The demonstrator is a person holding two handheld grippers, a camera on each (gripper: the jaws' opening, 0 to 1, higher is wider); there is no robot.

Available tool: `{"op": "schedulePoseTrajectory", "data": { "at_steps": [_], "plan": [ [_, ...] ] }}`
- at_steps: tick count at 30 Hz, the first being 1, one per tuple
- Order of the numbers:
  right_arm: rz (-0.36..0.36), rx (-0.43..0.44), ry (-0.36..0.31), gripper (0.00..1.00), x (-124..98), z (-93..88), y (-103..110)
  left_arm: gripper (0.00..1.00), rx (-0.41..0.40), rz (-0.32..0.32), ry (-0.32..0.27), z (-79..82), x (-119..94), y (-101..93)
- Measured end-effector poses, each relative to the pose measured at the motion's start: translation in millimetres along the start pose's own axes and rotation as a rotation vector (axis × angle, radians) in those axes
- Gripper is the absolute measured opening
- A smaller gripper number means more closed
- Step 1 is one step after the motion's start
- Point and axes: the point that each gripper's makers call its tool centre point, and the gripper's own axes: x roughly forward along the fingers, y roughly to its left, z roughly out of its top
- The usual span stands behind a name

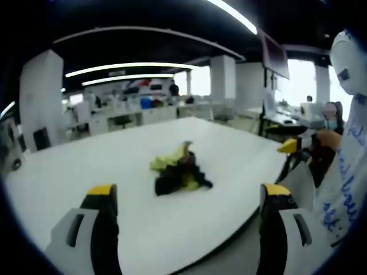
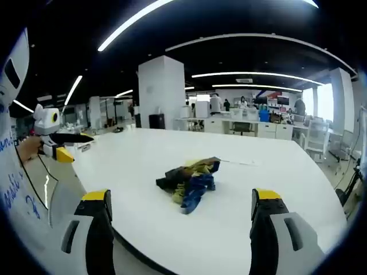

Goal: Fold the garment on the visible template until the final outline fits inside the template.

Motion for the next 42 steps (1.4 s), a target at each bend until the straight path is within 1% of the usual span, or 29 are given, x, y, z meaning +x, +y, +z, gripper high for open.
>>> {"op": "schedulePoseTrajectory", "data": {
  "at_steps": [4,7,9,13,16,24,34,37,42],
  "plan": [
    [0.002,0.014,-0.004,1.00,2,-0.9,0,1.00,-0.005,0.008,0.004,-0.4,0,0.3],
    [0.013,0.004,0.024,1.00,4,-5.8,2,0.98,-0.008,0.019,0.009,-1.2,0,2.6],
    [0.017,-0.003,0.025,1.00,4,-4.9,3,0.98,-0.012,0.020,0.004,-0.7,0,2.8],
    [0.016,-0.001,0.015,1.00,3,-1.8,4,0.98,-0.017,0.011,-0.002,-1.0,0,1.0],
    [0.016,-0.005,0.021,1.00,3,-3.2,5,0.97,-0.017,-0.003,0.007,-2.8,-1,-1.3],
    [0.014,-0.003,0.019,1.00,2,-3.0,7,0.98,-0.016,0.002,-0.006,-0.4,-3,0.7],
    [0.011,-0.009,0.023,1.00,2,-2.6,8,0.98,-0.015,-0.010,-0.007,0.4,-4,-2.0],
    [0.025,-0.002,0.013,1.00,2,-0.4,11,0.98,-0.006,-0.010,-0.001,0.7,-4,-0.5],
    [0.023,-0.017,0.024,1.00,3,-0.9,10,0.98,0.009,-0.017,0.012,0.1,-4,-0.6]
  ]
}}
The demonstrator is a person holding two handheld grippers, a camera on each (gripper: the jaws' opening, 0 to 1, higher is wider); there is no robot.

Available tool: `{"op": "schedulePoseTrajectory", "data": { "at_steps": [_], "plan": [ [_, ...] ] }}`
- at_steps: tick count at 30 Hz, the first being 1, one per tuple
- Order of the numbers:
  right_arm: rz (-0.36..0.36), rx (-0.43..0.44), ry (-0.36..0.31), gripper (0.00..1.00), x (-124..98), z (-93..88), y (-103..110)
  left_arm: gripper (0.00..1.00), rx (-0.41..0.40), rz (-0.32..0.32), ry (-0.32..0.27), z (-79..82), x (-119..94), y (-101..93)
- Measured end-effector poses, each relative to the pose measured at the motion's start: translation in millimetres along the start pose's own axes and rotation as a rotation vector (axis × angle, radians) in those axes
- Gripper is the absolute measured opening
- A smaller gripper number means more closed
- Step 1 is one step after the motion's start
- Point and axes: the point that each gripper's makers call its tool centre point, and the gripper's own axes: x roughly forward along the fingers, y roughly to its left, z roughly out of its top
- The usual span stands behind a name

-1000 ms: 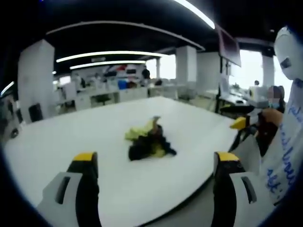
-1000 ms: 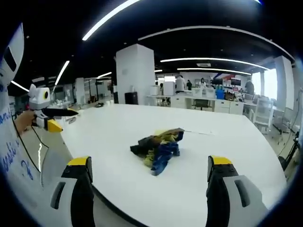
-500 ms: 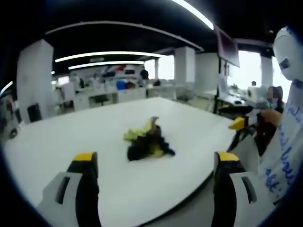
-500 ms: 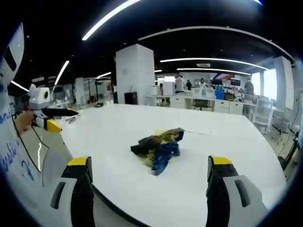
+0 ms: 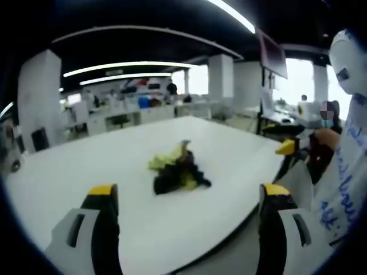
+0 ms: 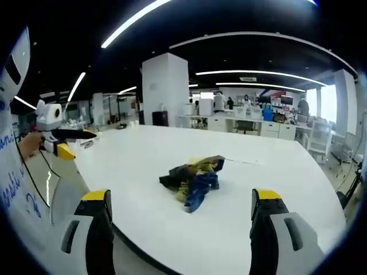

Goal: Fold the garment on the visible template until the final outline fits inside the template.

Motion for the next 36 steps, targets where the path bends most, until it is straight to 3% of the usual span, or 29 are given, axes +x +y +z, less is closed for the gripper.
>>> {"op": "schedulePoseTrajectory", "data": {
  "at_steps": [16,26,36],
  "plan": [
    [0.022,-0.002,0.010,1.00,6,-3.0,3,0.99,0.018,-0.011,0.045,-8.4,1,-3.0],
    [-0.011,-0.009,-0.049,1.00,9,12.8,-5,0.98,0.051,-0.058,0.085,-12.0,12,-4.0],
    [-0.038,-0.032,-0.053,1.00,4,18.8,-17,0.98,0.079,-0.098,0.100,-6.8,26,-4.7]
  ]
}}
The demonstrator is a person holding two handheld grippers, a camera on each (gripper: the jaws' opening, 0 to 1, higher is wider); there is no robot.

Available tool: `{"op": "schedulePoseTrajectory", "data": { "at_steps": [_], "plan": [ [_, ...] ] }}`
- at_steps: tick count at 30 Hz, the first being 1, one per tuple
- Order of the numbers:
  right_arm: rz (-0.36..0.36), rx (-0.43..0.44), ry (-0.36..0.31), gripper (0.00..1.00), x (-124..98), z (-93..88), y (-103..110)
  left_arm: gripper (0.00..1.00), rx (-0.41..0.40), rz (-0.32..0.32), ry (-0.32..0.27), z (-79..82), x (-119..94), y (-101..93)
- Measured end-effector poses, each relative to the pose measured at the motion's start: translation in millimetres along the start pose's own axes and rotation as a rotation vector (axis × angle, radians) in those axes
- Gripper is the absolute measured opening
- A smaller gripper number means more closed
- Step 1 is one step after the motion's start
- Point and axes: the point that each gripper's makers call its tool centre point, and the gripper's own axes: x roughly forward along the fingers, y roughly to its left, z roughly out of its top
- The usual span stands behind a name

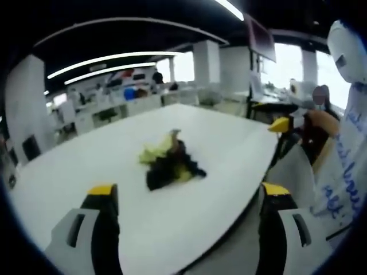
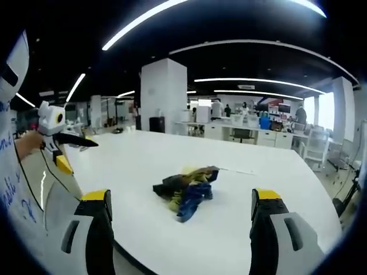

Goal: Fold the garment on the visible template until the final outline fits inside the template.

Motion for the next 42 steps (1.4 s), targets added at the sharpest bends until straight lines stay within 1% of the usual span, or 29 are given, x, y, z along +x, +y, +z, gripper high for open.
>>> {"op": "schedulePoseTrajectory", "data": {
  "at_steps": [6,7,10,12,13,16,18,20,22,24,27,28,29,30,32,34,36,37,40,42],
  "plan": [
    [-0.010,0.003,-0.005,1.00,-2,0.4,-2,0.97,0.027,-0.024,-0.010,9.1,11,4.8],
    [-0.010,0.007,-0.001,1.00,-2,-1.6,-2,0.97,0.052,-0.030,-0.027,15.9,16,8.5],
    [-0.015,0.011,0.008,1.00,-1,-6.2,-1,0.96,0.113,-0.050,-0.010,21.2,24,15.2],
    [-0.019,0.016,0.008,1.00,-2,-7.2,-2,0.93,0.139,-0.045,-0.018,26.4,28,20.1],
    [-0.026,0.024,0.000,1.00,-3,-6.8,-3,0.92,0.150,-0.054,-0.025,29.6,30,22.0],
    [-0.038,0.029,-0.010,1.00,-5,-5.5,-6,0.92,0.156,-0.076,-0.015,32.0,37,26.1],
    [-0.046,0.025,-0.011,1.00,-6,-5.4,-8,0.90,0.174,-0.078,-0.009,33.0,43,30.3],
    [-0.050,0.027,-0.012,1.00,-7,-5.5,-9,0.89,0.183,-0.077,-0.009,34.2,49,34.4],
    [-0.052,0.030,-0.013,1.00,-7,-5.8,-8,0.86,0.191,-0.077,-0.014,36.2,53,37.2],
    [-0.050,0.032,-0.009,1.00,-7,-6.8,-7,0.81,0.199,-0.062,-0.019,38.9,60,42.3],
    [-0.045,0.025,-0.005,1.00,-7,-7.1,-6,0.76,0.205,-0.047,-0.042,44.2,69,48.5],
    [-0.044,0.024,-0.001,1.00,-7,-6.8,-6,0.75,0.205,-0.047,-0.044,46.0,77,51.9],
    [-0.044,0.022,-0.001,1.00,-7,-6.4,-6,0.73,0.210,-0.047,-0.043,46.5,81,53.3],
    [-0.045,0.019,-0.005,1.00,-8,-5.1,-6,0.71,0.237,-0.045,-0.036,46.7,86,55.1],
    [-0.049,0.021,-0.007,1.00,-8,-4.4,-7,0.69,0.254,-0.039,-0.039,48.8,95,57.0],
    [-0.055,0.022,-0.003,1.00,-9,-5.4,-8,0.68,0.238,-0.045,-0.045,50.0,102,57.8],
    [-0.057,0.021,0.002,1.00,-9,-6.5,-9,0.62,0.229,-0.051,-0.052,50.5,111,58.2],
    [-0.059,0.022,0.002,1.00,-9,-6.6,-9,0.60,0.226,-0.058,-0.043,48.9,117,57.1],
    [-0.061,0.023,-0.003,1.00,-10,-6.6,-9,0.61,0.240,-0.070,-0.026,46.1,130,54.5],
    [-0.067,0.030,-0.008,1.00,-11,-7.2,-10,0.59,0.256,-0.077,-0.011,44.4,141,53.6]
  ]
}}
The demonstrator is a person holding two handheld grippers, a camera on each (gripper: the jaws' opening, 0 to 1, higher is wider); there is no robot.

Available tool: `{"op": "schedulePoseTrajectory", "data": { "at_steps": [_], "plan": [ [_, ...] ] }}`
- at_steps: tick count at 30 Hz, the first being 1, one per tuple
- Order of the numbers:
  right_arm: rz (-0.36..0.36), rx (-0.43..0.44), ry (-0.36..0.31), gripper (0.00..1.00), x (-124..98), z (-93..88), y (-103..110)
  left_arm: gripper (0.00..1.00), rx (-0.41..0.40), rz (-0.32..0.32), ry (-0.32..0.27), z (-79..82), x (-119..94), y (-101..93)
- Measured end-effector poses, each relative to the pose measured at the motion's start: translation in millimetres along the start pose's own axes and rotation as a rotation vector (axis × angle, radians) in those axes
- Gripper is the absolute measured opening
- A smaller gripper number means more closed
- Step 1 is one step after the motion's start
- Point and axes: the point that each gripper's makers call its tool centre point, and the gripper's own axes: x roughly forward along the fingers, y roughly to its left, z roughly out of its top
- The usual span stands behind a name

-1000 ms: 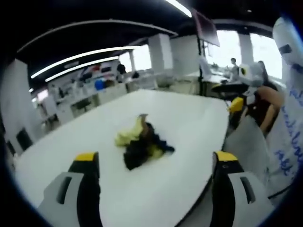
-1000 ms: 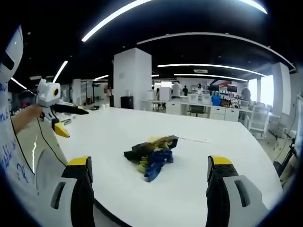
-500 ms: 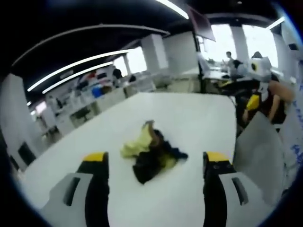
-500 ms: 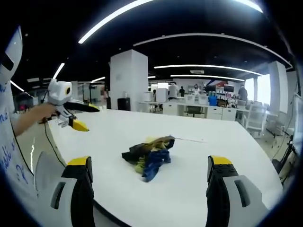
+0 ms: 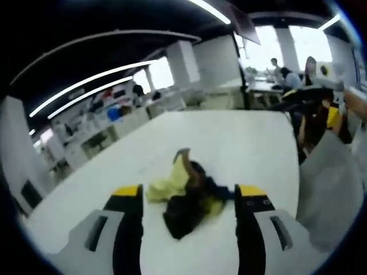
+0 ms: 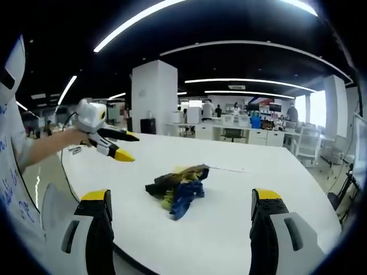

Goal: Fold the garment on the visible template until the final outline fits inside the template.

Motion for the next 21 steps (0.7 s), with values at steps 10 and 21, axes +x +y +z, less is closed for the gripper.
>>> {"op": "schedulePoseTrajectory", "data": {
  "at_steps": [10,21],
  "plan": [
    [-0.040,0.008,-0.011,1.00,-1,-1.1,-12,0.49,0.097,0.005,0.046,-5.8,34,1.5],
    [-0.035,0.004,-0.006,1.00,-1,-1.3,-13,0.30,0.102,-0.044,0.098,-16.0,74,-14.8]
  ]
}}
